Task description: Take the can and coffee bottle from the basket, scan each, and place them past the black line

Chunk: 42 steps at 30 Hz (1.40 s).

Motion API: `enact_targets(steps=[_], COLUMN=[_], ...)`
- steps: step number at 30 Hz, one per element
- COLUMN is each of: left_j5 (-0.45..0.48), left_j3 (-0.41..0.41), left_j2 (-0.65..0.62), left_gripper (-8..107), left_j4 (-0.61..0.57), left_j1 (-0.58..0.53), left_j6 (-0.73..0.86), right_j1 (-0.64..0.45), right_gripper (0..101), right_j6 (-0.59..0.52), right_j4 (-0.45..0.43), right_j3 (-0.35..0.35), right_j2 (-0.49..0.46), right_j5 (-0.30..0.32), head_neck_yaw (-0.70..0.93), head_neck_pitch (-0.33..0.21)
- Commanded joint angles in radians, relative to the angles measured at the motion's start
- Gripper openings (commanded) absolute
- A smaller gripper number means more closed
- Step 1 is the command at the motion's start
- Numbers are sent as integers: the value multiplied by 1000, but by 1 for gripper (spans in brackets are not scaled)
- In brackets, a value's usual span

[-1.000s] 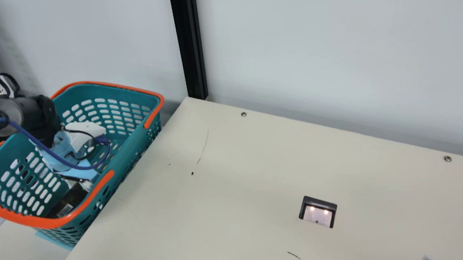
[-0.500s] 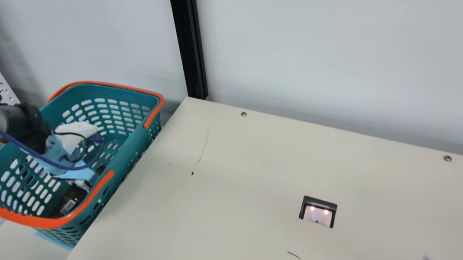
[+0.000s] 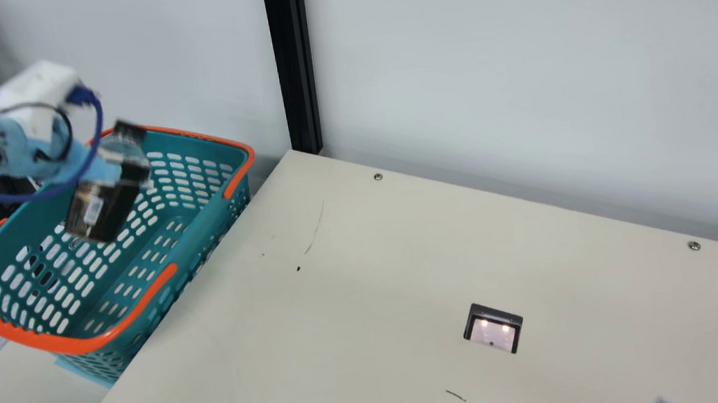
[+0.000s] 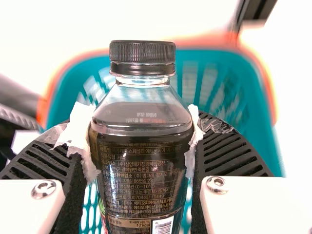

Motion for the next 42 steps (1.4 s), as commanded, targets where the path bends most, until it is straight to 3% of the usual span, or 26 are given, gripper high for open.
enact_targets(steps=[1, 17, 25, 42], left_j5=[-9, 148, 124, 25], left_j3=[0, 28, 72, 164], left_j2=[-113, -351, -431, -506], left_gripper=[10, 10, 10, 10], left_j4=[-120, -370, -409, -476], left_j1=[-8, -143, -278, -622], left_j6=[-25, -439, -600, -844], right_j1=[0, 0, 0, 0], right_gripper=[101, 101, 101, 101], right_j6=[0, 0, 0, 0], right_j4=[0, 0, 0, 0], right_j3=[0, 0, 0, 0], right_j2=[0, 0, 0, 0], right_j5=[0, 0, 0, 0], head_neck_yaw=[17, 17, -7, -354], head_neck_pitch=[-14, -14, -11, 5])
